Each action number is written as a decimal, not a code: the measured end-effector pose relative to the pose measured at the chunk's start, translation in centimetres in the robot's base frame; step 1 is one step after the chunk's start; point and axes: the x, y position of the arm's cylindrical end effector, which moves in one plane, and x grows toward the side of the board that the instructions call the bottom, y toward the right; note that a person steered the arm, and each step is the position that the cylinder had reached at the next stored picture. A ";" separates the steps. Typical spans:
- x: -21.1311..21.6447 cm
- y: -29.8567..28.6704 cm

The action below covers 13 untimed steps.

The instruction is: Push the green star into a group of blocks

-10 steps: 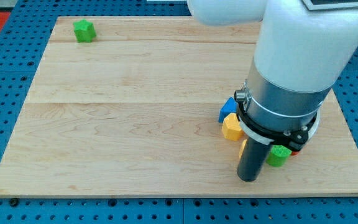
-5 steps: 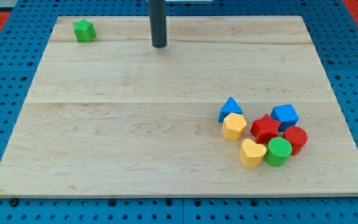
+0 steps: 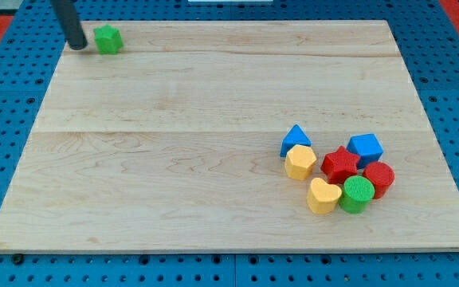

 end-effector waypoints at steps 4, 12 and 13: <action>-0.2 11.3; 4.0 2.4; 7.3 4.8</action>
